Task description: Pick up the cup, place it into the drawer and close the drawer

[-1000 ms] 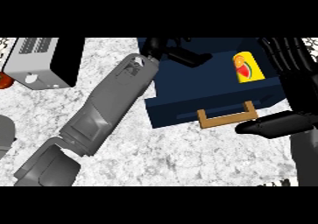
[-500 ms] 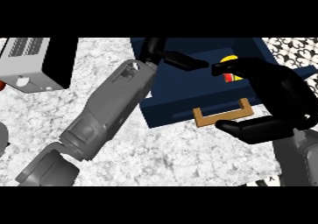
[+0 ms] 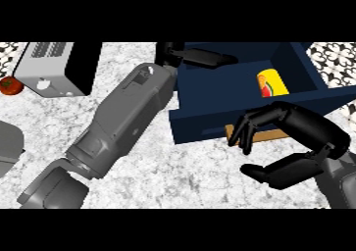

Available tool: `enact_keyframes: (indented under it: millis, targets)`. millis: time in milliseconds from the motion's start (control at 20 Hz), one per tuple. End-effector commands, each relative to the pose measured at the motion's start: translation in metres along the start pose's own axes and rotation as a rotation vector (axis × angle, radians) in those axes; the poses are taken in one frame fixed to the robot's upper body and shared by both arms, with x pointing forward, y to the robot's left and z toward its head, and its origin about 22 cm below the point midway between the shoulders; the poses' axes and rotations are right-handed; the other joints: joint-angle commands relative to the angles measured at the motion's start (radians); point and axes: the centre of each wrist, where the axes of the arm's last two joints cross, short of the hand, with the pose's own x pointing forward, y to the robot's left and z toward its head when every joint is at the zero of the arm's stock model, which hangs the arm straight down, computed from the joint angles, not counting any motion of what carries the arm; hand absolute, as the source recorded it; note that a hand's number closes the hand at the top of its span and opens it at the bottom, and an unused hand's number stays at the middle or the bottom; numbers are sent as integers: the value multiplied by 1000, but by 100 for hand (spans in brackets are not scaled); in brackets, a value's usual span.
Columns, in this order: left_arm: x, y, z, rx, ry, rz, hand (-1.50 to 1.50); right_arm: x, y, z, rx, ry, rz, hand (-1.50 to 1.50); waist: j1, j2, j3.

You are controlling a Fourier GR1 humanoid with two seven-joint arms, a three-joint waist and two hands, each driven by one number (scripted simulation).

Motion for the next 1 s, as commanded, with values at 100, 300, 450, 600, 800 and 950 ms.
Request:
enact_keyframes:
  millis: [100, 300, 450, 600, 800, 950]
  targets:
    - [-7, 7, 2, 40, 8, 27, -150, 0, -8, 20, -1, 177, 287, -150, 74, -11, 2]
    - [-19, 11, 13, 68, -17, 77, -150, -49, 41, -1, -40, 270, 307, -150, 105, -13, 2]
    - [-17, 12, 13, 53, -22, 96, -150, -85, 43, 2, -27, 358, 333, -150, 152, -22, 1]
    - [-43, 32, 35, 68, -6, 138, -150, -111, 59, -13, 14, 429, 342, -150, 177, -24, 1]
    - [-26, 38, 27, 81, -33, 144, -150, -152, 39, -15, 72, 512, 370, 150, 197, -24, 2]
    - [-37, 53, 39, 88, -50, 140, -150, -173, 23, -20, 22, 537, 368, 150, 217, -19, 3]
